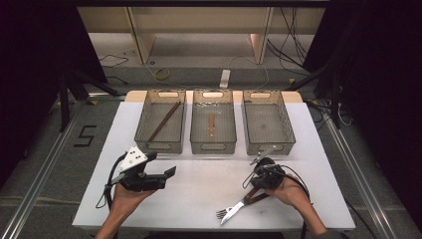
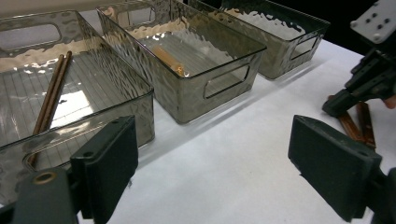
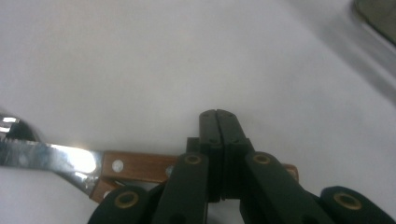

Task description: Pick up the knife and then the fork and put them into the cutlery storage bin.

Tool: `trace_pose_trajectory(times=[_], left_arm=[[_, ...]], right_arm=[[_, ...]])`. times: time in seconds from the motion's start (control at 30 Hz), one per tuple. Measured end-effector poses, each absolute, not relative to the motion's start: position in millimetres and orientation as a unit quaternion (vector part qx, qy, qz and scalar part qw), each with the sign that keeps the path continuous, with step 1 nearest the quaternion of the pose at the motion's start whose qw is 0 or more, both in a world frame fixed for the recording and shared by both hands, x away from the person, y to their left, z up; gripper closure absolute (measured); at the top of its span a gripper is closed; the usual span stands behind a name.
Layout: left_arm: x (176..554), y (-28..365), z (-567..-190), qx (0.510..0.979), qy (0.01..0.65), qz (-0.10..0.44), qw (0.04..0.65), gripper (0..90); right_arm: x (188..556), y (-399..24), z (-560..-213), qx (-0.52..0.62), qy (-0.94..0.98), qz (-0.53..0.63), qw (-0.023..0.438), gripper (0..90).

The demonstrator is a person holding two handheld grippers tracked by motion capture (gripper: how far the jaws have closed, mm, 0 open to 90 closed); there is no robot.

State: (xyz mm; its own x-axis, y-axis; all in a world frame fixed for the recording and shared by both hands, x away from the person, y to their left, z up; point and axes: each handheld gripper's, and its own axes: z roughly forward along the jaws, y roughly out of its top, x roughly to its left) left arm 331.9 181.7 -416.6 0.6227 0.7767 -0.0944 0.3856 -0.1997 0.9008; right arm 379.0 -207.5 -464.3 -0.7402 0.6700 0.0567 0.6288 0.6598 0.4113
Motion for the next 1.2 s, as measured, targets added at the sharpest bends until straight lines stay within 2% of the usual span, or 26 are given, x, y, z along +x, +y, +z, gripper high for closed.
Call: trace_pose_trajectory(times=[0.97,1.0,1.13,1.2], left_arm=[[332.1,180.4,-417.3,0.751,0.387,0.196,0.498,15.8],[332.3,180.3,-417.2,0.751,0.386,0.196,0.498,15.7],[332.6,180.0,-417.7,0.752,0.387,0.195,0.497,15.7],[332.5,180.0,-417.6,0.753,0.386,0.195,0.496,15.7]], right_arm=[[335.4,-231.4,-460.9,0.343,0.920,0.185,0.045,90.0],[334.5,-231.3,-458.6,0.334,0.922,0.187,0.050,80.8],[332.9,-229.6,-447.8,0.298,0.933,0.195,0.043,54.9],[332.8,-227.6,-444.6,0.283,0.938,0.195,0.050,46.3]])
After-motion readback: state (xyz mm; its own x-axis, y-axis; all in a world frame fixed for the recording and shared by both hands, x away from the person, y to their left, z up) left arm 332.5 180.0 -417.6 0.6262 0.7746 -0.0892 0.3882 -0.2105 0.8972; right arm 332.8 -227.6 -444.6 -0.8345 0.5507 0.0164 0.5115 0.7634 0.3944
